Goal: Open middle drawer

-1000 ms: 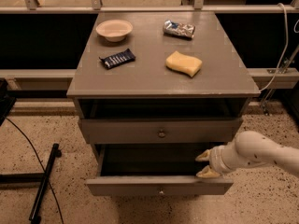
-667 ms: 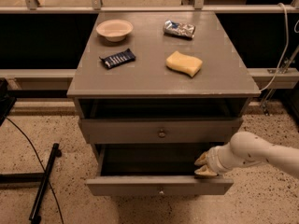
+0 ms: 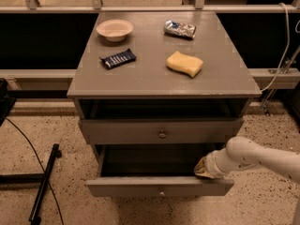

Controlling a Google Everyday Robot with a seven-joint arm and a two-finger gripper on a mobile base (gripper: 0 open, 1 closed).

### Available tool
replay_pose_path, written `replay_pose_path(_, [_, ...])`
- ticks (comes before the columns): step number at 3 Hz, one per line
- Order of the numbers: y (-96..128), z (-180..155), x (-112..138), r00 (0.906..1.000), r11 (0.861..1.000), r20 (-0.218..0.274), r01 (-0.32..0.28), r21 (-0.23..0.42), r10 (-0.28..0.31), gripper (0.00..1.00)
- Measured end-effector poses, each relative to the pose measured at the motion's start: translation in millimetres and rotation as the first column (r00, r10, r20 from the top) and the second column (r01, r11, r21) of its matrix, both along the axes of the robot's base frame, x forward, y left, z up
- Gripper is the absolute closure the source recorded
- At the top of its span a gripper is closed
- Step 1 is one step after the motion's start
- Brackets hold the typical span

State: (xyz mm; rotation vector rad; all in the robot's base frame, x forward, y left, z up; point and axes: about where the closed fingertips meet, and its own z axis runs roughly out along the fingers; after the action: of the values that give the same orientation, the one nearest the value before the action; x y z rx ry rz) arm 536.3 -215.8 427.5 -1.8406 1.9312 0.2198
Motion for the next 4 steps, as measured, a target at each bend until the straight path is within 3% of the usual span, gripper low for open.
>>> replay_pose_path(1, [2.2, -17.9, -5.9, 0.9994, 1.000, -0.033, -0.014, 0.002, 0.014, 0.92])
replay_pose_path(2, [2.0, -26.7, -16.2, 0.9967, 0.999, -0.066, -0.046, 0.006, 0.046, 0.91])
replay_pose_path(3, [2.4, -22.2, -18.6, 0.9963, 0.999, -0.069, -0.051, 0.008, 0.052, 0.90])
replay_pose_path(4, [7.4, -14.0, -55.1, 0.9850, 0.991, -0.112, -0.127, 0.049, 0.131, 0.79])
